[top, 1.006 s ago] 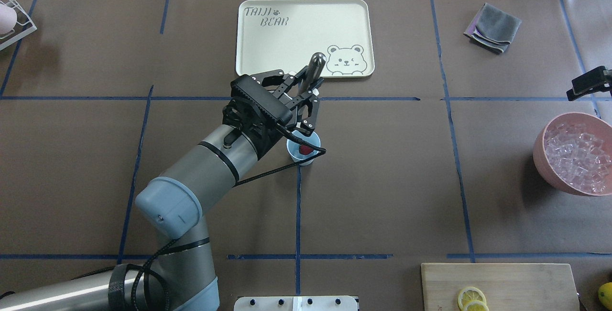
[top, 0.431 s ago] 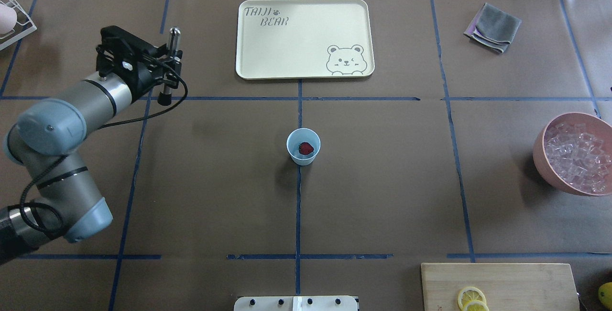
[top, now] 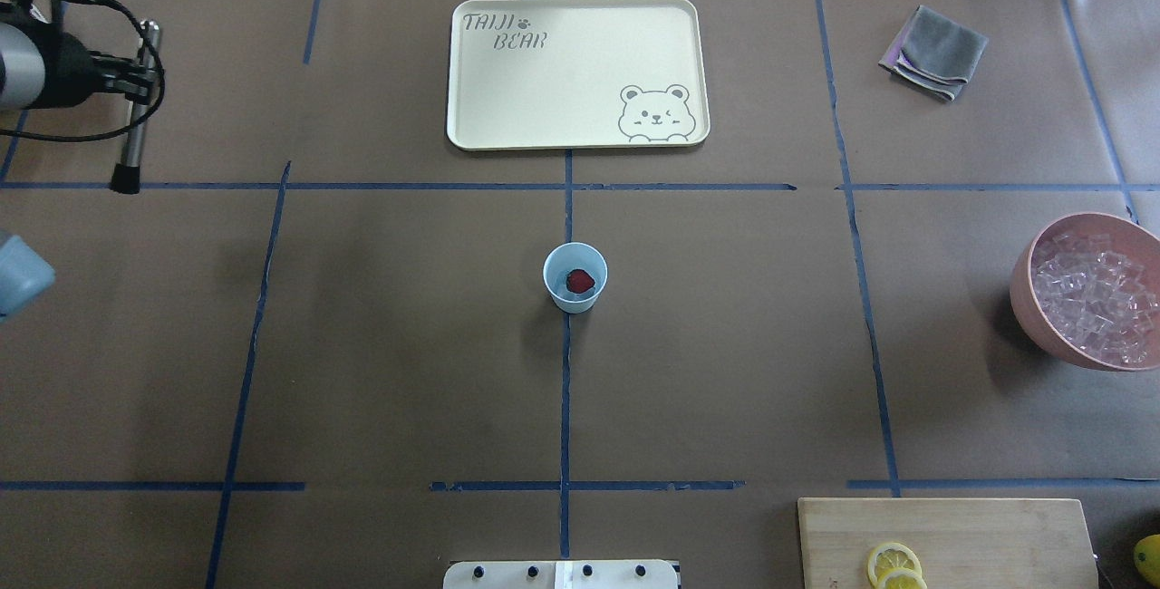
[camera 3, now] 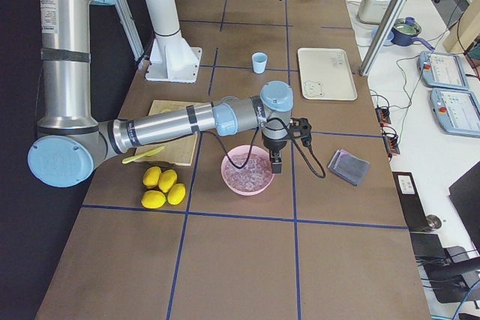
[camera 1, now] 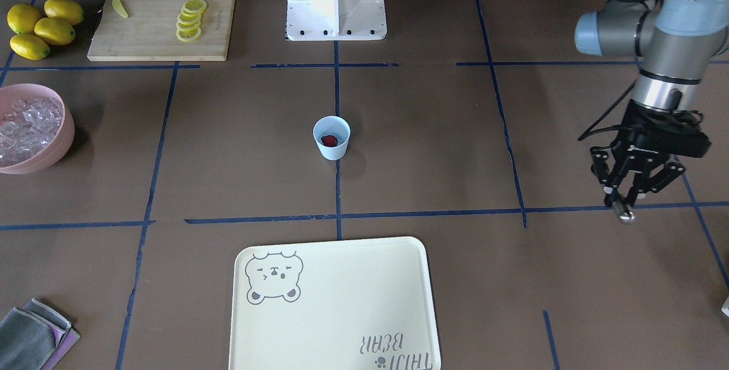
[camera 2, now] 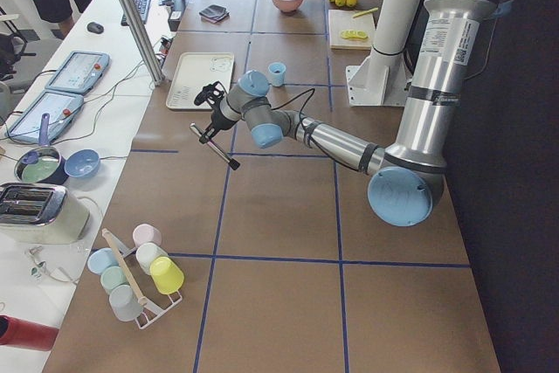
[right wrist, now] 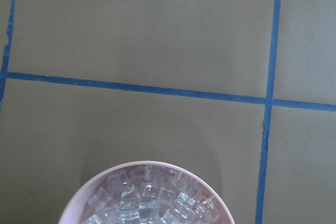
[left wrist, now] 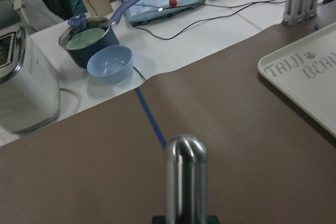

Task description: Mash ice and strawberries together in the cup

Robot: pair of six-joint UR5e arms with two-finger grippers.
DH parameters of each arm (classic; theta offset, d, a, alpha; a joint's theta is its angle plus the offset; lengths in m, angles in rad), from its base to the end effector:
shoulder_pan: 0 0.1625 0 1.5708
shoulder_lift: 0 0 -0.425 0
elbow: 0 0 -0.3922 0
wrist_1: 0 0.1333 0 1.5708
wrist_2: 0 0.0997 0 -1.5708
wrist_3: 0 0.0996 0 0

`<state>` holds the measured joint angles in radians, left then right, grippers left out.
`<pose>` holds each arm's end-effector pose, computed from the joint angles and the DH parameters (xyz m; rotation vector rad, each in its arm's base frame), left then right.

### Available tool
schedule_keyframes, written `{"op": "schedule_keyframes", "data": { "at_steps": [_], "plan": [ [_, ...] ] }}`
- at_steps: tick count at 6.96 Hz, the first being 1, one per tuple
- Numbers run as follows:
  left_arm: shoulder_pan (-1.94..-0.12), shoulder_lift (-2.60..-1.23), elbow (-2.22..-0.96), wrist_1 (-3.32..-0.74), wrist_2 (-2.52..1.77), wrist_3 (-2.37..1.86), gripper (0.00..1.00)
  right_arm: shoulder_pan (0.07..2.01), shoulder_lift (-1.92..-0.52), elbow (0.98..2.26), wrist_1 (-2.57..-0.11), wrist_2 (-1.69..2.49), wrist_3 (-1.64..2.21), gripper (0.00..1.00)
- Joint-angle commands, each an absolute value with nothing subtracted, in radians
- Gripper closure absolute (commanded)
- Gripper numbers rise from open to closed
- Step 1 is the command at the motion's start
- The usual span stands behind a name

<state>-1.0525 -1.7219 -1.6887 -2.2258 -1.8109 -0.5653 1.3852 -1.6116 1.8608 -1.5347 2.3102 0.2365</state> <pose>0.1918 -0.5576 0.4572 0.6727 0.6647 0.0675 -0.0234 -0.4831 0.5330 0.1122 -0.7747 -0.0572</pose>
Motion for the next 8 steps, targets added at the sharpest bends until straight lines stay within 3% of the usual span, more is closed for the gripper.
{"op": "schedule_keyframes", "data": {
  "at_steps": [1,4,8],
  "plan": [
    [-1.115,-1.608,-1.681,-2.099,-1.881,-0.565,1.0,1.385,-1.614,1.861,-1.532,2.31,0.236,0.0],
    [-1.112,-1.586,-1.689,-1.682,-1.919,-0.563,1.0,1.385,-1.621,1.858,-1.531,2.31,0.235,0.0],
    [-1.085,-1.595,-1.609,-1.68,-2.017,-0.561,1.0,1.385,-1.623,1.859,-1.531,2.31,0.236,0.0]
  ]
}}
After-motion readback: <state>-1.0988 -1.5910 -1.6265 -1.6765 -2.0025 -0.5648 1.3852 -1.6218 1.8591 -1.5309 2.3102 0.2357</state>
